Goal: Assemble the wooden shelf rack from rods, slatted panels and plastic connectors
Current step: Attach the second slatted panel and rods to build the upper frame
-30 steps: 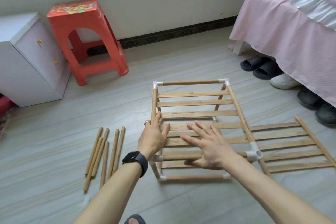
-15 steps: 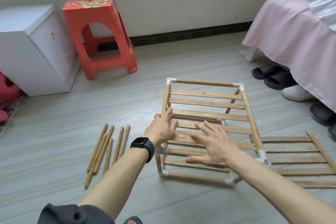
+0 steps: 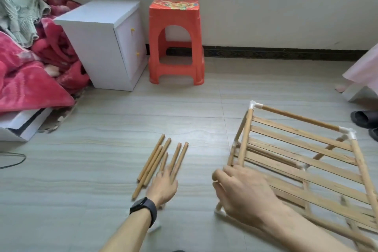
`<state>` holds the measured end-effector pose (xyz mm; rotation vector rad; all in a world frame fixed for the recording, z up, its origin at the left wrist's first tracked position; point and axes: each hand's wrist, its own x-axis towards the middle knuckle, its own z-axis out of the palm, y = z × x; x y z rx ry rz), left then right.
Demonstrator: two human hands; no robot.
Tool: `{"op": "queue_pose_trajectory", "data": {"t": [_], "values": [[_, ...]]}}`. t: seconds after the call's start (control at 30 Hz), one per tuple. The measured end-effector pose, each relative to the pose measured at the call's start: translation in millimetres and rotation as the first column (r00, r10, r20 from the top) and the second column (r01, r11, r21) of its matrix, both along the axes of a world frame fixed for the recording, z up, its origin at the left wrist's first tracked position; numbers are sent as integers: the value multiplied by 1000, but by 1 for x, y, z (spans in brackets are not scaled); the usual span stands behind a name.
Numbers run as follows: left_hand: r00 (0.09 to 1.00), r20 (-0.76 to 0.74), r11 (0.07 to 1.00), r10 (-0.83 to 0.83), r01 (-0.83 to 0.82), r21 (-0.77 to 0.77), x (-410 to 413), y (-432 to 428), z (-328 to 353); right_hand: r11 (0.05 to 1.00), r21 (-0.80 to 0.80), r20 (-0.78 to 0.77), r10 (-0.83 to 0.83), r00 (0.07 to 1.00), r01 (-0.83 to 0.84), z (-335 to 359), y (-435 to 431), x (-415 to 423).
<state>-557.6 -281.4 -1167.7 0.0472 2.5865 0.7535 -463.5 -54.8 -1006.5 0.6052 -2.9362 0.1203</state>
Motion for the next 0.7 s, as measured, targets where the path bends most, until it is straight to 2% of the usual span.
{"op": "queue_pose_trajectory", "data": {"t": [0.07, 0.1, 0.17, 0.23, 0.37, 0.53, 0.63, 0.7], "values": [[985, 129, 979, 116, -92, -181, 1, -37, -24, 999, -32, 218, 43, 975, -37, -40, -41, -9], [975, 172, 972, 140, -101, -214, 2, -50, -33, 1000, -30, 371, 18, 928, -7, -63, -56, -16], [963, 221, 966, 156, -101, -239, 3, -66, -48, 997, -12, 613, -49, 789, 72, -111, -74, -29], [959, 232, 965, 161, -103, -241, 2, -72, -60, 987, 42, 747, -136, 651, 158, -161, -78, -38], [961, 223, 966, 162, -108, -236, -5, -69, -81, 960, 218, 837, -278, 471, 179, -242, -75, -29], [973, 180, 951, 147, -89, -296, -14, -52, -99, 953, 249, 835, -301, 460, 173, -276, -70, -12], [962, 237, 948, 133, -54, -315, -20, -45, -102, 951, 221, 846, -297, 443, 215, -276, -69, -14], [956, 267, 952, 123, -37, -305, -25, -45, -92, 945, 219, 865, -303, 401, 242, -266, -70, -17]]}}
